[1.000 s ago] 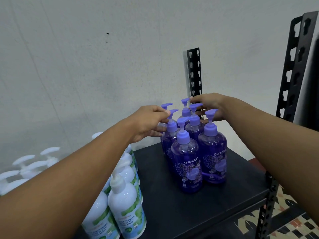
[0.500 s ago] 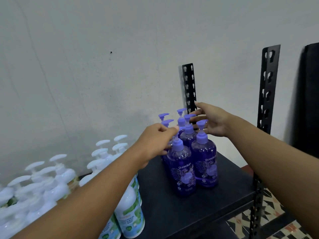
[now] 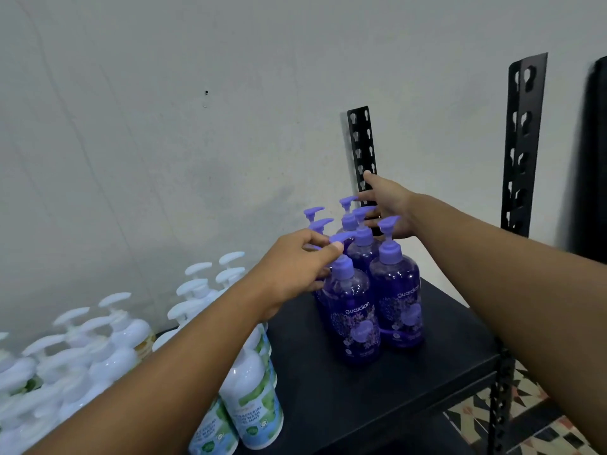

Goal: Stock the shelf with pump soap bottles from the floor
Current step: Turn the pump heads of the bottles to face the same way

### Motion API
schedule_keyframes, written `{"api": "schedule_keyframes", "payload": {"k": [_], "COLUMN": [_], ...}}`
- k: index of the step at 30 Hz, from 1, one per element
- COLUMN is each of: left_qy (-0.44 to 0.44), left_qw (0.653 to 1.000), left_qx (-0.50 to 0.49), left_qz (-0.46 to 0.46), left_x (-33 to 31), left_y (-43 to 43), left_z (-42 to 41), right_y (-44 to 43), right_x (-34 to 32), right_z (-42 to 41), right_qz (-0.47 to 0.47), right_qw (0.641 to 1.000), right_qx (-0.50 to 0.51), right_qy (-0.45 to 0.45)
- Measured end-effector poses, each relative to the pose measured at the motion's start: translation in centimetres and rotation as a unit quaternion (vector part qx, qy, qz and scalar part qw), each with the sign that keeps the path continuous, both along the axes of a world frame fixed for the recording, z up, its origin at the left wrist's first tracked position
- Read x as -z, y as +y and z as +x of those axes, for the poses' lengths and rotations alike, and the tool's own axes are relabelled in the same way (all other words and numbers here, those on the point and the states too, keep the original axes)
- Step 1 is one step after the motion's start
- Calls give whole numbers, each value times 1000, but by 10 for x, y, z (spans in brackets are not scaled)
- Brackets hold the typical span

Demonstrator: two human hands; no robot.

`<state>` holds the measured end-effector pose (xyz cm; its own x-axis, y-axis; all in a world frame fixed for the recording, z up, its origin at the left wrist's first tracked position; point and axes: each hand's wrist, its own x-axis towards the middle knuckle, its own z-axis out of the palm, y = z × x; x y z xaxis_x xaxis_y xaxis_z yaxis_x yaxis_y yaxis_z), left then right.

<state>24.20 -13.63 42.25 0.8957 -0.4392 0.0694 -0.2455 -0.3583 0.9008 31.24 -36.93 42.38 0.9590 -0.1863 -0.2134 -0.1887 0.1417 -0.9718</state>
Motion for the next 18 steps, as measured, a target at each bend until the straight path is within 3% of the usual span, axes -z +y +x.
{"api": "schedule_keyframes", "payload": {"k": [9, 18], "left_qy": [-16, -74], "left_qw": [1000, 996], "left_qx": [-1, -55], "left_qz": [-1, 13], "left_x": [0, 5], "left_y": [-2, -10], "left_z": [-8, -17], "right_y": [4, 17], "right_x": [-8, 28], "right_z": [-34, -109], "right_qz": [40, 14], "right_qw": [996, 989], "right_qx": [59, 111], "right_qy": [-49, -92]}}
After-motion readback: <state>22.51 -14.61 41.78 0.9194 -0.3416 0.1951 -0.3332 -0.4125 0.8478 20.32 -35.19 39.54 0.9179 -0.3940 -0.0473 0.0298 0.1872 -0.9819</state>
